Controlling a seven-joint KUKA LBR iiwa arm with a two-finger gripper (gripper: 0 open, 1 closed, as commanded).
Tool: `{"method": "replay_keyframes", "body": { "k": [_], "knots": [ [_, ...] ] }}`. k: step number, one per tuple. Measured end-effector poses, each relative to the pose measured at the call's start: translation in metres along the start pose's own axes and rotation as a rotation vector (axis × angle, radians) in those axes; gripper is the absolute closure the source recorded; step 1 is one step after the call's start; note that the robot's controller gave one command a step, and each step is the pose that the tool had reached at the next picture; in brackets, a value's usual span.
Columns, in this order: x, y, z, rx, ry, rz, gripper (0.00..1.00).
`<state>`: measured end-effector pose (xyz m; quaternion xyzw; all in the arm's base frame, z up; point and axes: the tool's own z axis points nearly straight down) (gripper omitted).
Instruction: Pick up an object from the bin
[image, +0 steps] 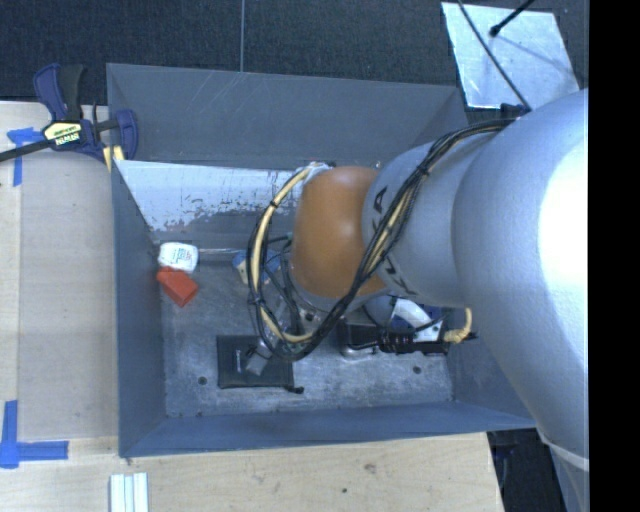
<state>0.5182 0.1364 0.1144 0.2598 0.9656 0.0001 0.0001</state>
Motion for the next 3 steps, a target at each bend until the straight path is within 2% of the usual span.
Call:
{"method": "replay_keyframes", "body": {
  "k": [1,2,3],
  "knots": [
    [0.0154,-0.0034,0.0457,0.001,0.001,0.128,0.0],
    [0.0147,-0.0036,0.0456,0.001,0.0,0.128,0.0],
    [0.0136,-0.0038,0.045,0.0,-0.002,0.13,1.0]
  ]
}}
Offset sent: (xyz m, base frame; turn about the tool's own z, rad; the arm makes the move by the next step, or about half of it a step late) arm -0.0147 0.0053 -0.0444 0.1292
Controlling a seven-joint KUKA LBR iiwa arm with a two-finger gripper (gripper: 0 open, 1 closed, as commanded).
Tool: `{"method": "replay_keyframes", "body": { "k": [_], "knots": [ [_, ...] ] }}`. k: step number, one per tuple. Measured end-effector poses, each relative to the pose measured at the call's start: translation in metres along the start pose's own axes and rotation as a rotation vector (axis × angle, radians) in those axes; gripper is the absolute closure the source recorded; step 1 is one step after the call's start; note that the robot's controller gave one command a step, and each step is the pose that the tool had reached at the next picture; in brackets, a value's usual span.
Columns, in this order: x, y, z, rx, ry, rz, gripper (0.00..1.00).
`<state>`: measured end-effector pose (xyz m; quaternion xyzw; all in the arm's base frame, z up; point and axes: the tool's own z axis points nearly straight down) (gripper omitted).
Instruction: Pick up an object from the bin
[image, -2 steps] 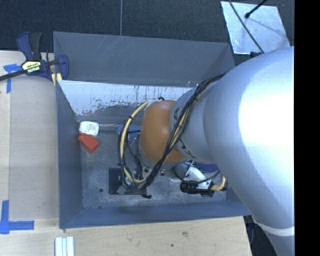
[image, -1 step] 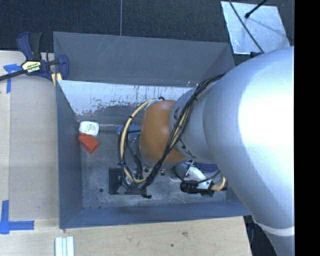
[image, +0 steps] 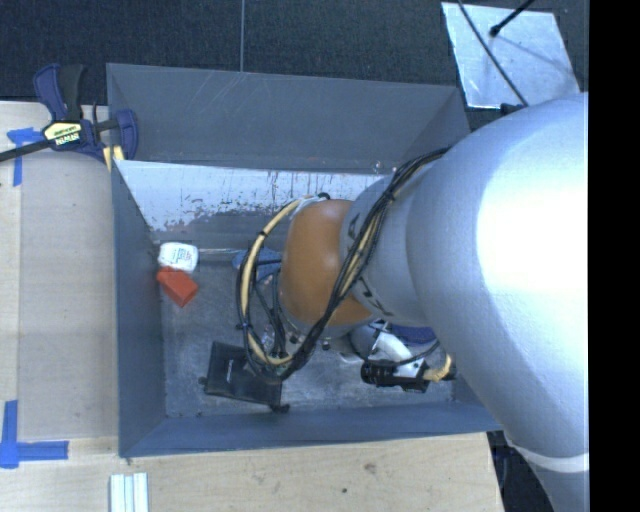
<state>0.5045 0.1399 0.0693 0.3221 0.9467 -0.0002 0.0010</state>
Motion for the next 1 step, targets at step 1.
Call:
{"method": "replay_keyframes", "body": {
  "k": [1],
  "knots": [
    [-0.002,0.0004,-0.0505,-0.004,-0.002,0.0,1.0]
  ]
}}
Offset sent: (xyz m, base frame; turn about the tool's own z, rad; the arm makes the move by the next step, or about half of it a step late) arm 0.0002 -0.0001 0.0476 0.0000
